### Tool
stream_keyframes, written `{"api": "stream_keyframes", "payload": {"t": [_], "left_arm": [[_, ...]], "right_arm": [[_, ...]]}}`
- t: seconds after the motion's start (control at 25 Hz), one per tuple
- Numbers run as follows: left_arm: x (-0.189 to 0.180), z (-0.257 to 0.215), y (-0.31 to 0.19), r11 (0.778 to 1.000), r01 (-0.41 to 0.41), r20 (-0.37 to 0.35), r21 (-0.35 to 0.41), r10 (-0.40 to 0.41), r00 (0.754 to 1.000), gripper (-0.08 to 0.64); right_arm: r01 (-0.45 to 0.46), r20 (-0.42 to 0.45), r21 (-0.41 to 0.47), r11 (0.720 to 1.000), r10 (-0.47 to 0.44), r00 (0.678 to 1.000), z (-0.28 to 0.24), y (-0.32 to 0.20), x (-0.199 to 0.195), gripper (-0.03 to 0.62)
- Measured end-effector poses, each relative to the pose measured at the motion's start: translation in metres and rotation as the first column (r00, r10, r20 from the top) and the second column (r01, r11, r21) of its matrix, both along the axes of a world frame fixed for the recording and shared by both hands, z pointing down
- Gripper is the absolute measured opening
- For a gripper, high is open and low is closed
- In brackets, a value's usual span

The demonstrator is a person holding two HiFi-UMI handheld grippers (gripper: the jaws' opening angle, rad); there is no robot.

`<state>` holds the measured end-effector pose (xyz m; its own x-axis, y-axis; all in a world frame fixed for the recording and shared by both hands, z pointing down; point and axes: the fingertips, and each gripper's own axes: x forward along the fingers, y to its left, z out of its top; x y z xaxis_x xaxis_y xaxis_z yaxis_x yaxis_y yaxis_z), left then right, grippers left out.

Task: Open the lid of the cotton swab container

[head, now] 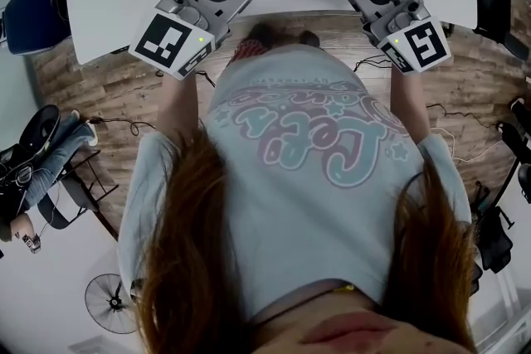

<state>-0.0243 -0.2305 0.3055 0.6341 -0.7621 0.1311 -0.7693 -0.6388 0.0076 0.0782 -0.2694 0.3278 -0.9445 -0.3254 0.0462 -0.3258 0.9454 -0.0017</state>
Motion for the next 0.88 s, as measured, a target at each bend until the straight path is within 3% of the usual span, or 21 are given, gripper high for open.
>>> {"api": "stream_keyframes", "payload": {"t": [0.2, 0.44, 0.6, 0.88], "left_arm": [[-0.002, -0.009, 0.000, 1.000, -0.004, -0.003, 0.006, 0.004, 1.000, 0.204], [-0.010, -0.010, -0.003, 1.000, 0.011, -0.014, 0.013, -0.011, 1.000, 0.139], [-0.012, -0.012, -0.004, 1.000, 0.024, -0.035, 0.019, -0.023, 0.999, 0.080], [-0.010, -0.004, -0.010, 1.000, 0.014, -0.034, 0.007, -0.014, 0.999, 0.036]], "right_arm": [[0.037, 0.038, 0.017, 0.999, -0.038, 0.999, -0.021, 0.005, -0.009, 0.187], [0.054, 0.073, 0.030, 0.998, -0.056, 0.996, -0.033, 0.006, -0.021, 0.149], [0.048, 0.079, 0.032, 0.998, -0.050, 0.996, -0.036, 0.007, -0.022, 0.090], [0.025, 0.094, 0.032, 0.999, -0.028, 0.995, -0.037, 0.003, -0.021, 0.034]]}}
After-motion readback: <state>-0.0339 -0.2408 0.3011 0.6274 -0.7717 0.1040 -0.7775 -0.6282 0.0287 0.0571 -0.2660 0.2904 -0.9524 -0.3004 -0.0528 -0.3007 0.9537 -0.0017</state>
